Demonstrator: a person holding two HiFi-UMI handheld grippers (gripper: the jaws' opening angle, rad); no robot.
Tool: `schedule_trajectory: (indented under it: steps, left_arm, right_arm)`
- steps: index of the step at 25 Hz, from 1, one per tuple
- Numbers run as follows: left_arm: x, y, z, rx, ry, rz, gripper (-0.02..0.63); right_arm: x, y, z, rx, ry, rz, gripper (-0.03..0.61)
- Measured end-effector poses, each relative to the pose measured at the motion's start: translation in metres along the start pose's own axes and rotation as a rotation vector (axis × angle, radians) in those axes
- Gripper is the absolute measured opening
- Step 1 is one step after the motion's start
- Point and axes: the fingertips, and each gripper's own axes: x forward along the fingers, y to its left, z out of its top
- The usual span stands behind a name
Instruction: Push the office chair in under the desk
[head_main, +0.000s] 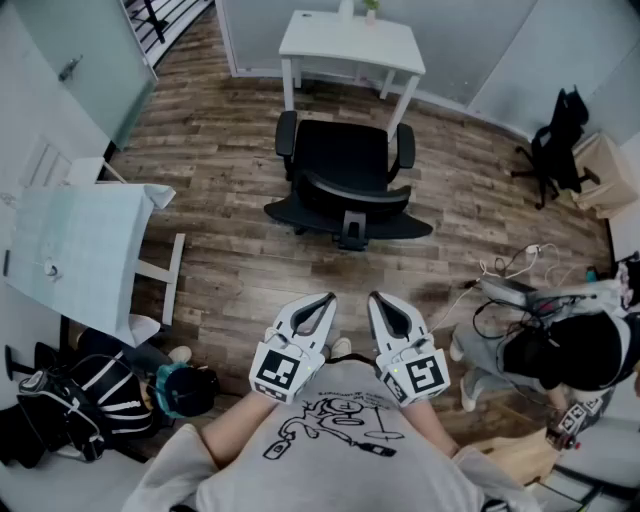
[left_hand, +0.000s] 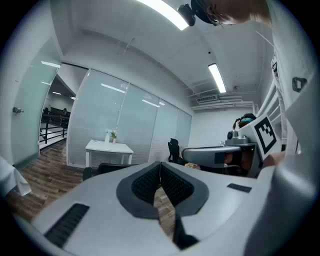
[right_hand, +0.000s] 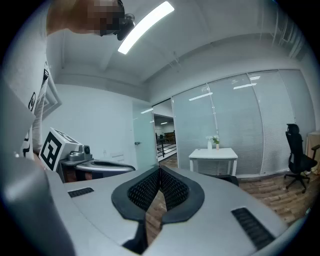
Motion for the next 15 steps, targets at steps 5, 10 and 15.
schedule_trajectory:
  steps: [5, 10, 15]
  left_arm:
    - [0.000, 0.009, 0.003, -0.001, 0.000, 0.002, 0.006]
    - [-0.001, 0.019, 0.001, 0.005, -0.001, 0.009, 0.006]
    - [-0.006, 0.028, -0.004, 0.004, 0.010, 0.008, 0.006]
  right_arm:
    - [0.009, 0.003, 0.002, -0.018, 0.004, 0.005, 0.035]
    - [0.016, 0.008, 0.005, -0.025, -0.014, 0.013, 0.037]
    - [0.022, 0.012, 0.000, -0.020, -0.012, -0.002, 0.037]
